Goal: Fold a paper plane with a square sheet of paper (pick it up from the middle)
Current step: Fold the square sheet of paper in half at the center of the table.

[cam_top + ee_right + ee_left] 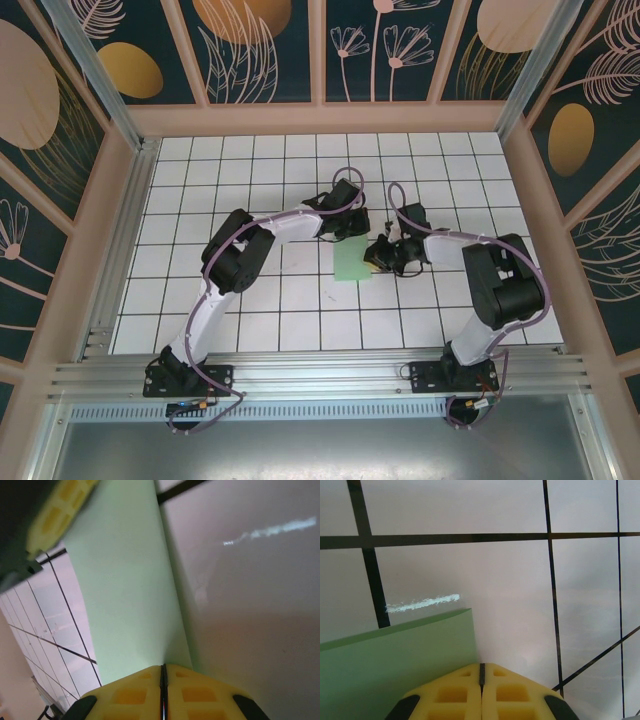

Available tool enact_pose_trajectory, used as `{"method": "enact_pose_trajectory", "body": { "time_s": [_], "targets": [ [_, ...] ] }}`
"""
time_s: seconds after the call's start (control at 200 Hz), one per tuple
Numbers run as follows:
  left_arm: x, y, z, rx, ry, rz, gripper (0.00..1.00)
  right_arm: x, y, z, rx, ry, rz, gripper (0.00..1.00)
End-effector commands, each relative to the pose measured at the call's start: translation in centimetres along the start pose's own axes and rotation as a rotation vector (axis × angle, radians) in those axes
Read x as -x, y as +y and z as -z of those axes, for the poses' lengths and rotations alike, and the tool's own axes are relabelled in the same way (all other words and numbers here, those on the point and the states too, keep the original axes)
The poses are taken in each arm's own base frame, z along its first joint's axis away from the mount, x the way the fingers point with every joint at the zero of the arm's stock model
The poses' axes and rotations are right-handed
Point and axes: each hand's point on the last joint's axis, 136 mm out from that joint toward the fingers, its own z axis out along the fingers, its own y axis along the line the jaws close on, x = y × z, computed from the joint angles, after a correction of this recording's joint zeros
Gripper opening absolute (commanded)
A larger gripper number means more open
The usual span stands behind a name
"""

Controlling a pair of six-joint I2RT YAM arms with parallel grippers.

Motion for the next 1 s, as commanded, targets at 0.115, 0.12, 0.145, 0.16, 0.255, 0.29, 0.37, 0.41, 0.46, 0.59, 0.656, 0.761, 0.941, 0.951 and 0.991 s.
{"method": "enact_pose_trajectory", "body": {
  "time_s": [0.115, 0.12, 0.145, 0.16, 0.255, 0.29, 0.37, 0.41, 0.46, 0.59, 0.656, 0.761, 0.941, 0.951, 0.991],
  "targets": [
    [-2.2, 5.4, -1.4, 0.163, 0.055, 0.04, 0.08, -4.1, -1.7, 2.3, -0.057, 0.06, -0.006, 0.12],
    [-2.2, 5.5, -1.4, 0.164, 0.055, 0.039, 0.08, -4.1, -1.7, 2.4, -0.057, 0.059, -0.003, 0.12],
    [-2.0, 5.3, -1.2, 0.164, 0.051, 0.034, 0.08, -4.1, -1.4, 2.9, -0.057, 0.047, 0.006, 0.13],
    [-1.9, 5.2, -1.2, 0.163, 0.05, 0.032, 0.08, -4.0, -1.3, 3.1, -0.058, 0.036, 0.014, 0.13],
    [-0.8, 3.1, -0.2, 0.124, 0.044, 0.001, 0.09, -2.8, 0.0, 5.0, -0.064, -0.054, 0.061, 0.15],
    [-0.1, 1.6, 0.6, 0.09, 0.034, -0.014, 0.1, -2.2, 0.3, 5.6, -0.073, -0.094, 0.072, 0.17],
    [1.9, -1.7, 3.0, 0.016, -0.014, -0.042, 0.14, -1.0, 0.3, 6.7, -0.109, -0.177, 0.077, 0.23],
    [2.7, -3.1, 4.3, -0.012, -0.04, -0.06, 0.17, -0.4, 0.1, 7.2, -0.135, -0.211, 0.072, 0.27],
    [3.9, -4.4, 6.3, -0.026, -0.088, -0.084, 0.21, 0.1, -0.4, 7.6, -0.172, -0.244, 0.068, 0.33],
    [5.8, -4.3, 10.6, -0.006, -0.19, -0.087, 0.33, 1.4, -0.2, 8.4, -0.215, -0.301, 0.084, 0.47],
    [6.0, -2.8, 12.5, 0.013, -0.228, -0.065, 0.4, 2.0, 0.5, 8.5, -0.224, -0.317, 0.105, 0.55],
    [5.7, 0.8, 15.3, 0.038, -0.273, -0.005, 0.51, 3.0, 1.7, 8.0, -0.279, -0.336, 0.156, 0.62],
    [3.2, 7.3, 18.0, 0.099, -0.288, 0.087, 0.66, 3.8, 3.8, 4.6, -0.351, -0.297, 0.235, 0.7],
    [3.4, 6.9, 18.8, 0.087, -0.306, 0.085, 0.67, 3.8, 3.9, 4.3, -0.353, -0.292, 0.238, 0.7],
    [2.7, 7.8, 19.2, 0.093, -0.308, 0.094, 0.71, 3.8, 4.2, 3.3, -0.367, -0.273, 0.252, 0.71]
  ]
}}
